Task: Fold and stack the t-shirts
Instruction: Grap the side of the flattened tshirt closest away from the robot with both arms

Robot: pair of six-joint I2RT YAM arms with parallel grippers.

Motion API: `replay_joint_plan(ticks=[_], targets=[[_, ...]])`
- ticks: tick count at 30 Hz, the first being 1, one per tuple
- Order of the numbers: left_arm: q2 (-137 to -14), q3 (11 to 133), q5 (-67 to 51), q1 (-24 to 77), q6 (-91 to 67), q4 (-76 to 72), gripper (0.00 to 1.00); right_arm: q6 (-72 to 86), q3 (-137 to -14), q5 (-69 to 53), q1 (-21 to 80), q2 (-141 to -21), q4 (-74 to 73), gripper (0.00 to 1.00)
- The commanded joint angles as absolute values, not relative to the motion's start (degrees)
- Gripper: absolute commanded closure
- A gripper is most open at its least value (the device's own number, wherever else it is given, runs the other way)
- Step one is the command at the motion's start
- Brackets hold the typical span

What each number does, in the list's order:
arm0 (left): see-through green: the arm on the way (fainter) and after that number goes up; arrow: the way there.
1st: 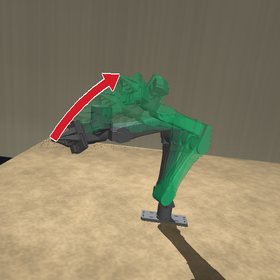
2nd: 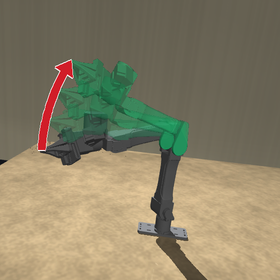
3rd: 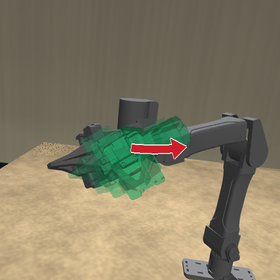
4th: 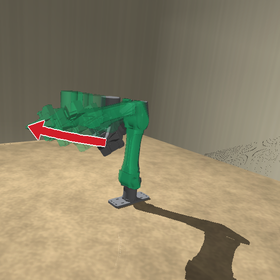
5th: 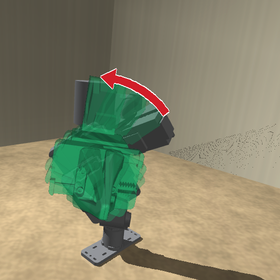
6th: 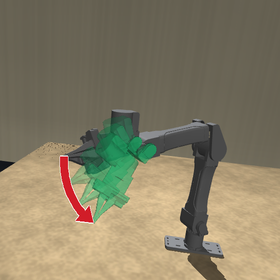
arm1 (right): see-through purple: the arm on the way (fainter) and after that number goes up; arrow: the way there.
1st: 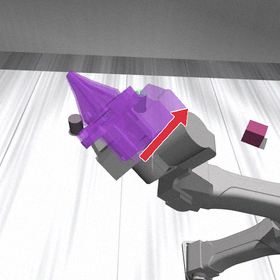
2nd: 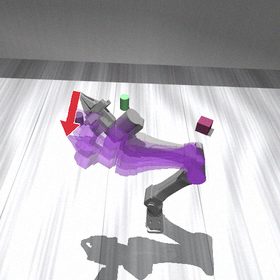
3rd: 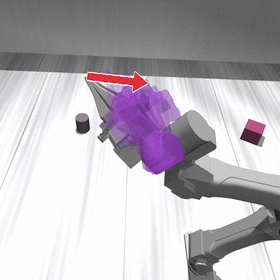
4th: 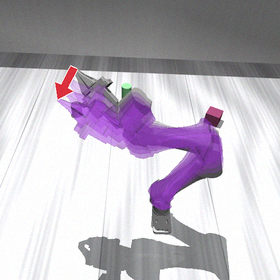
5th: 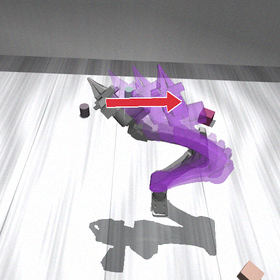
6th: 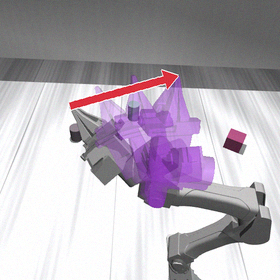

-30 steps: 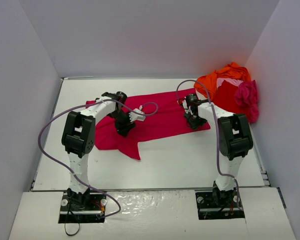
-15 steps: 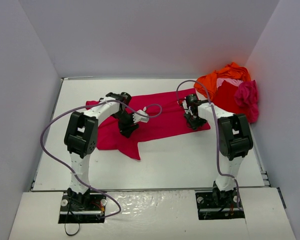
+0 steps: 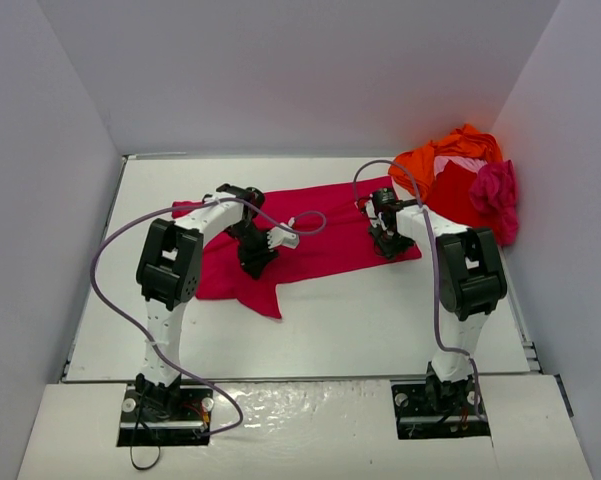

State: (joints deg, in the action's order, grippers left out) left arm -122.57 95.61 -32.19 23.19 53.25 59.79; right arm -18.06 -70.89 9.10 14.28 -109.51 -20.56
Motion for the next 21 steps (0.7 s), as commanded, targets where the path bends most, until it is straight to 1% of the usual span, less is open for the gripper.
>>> replay_joint_plan(ticks=[1, 3, 8, 14, 16, 19, 21], targets=[[-121.9, 96.3, -34.7, 23.3, 54.7, 62.1, 1.00, -18.4, -71.1, 9.8, 14.3, -108.3, -20.7, 0.65], [-120.4, 95.2, -34.9, 23.3, 54.2, 61.5, 1.00, -18.4, -71.1, 9.8, 14.3, -108.3, -20.7, 0.66], [-112.1, 89.6, -33.3, 23.3, 51.5, 55.9, 1.00, -18.2, -71.3, 9.6, 14.5, -107.7, -20.8, 0.65], [-106.6, 86.5, -32.2, 23.2, 49.3, 54.5, 1.00, -18.1, -71.4, 9.1, 14.9, -104.9, -21.0, 0.62], [-104.8, 85.8, -31.7, 23.3, 48.9, 53.9, 1.00, -18.4, -71.4, 8.9, 14.9, -103.2, -21.4, 0.60], [-103.4, 85.6, -30.4, 23.3, 48.8, 54.4, 1.00, -21.4, -71.1, 10.2, 15.8, -101.6, -22.6, 0.51], [-102.5, 85.7, -29.5, 23.3, 48.7, 54.9, 1.00, -24.6, -70.1, 12.9, 17.5, -100.6, -23.6, 0.50]])
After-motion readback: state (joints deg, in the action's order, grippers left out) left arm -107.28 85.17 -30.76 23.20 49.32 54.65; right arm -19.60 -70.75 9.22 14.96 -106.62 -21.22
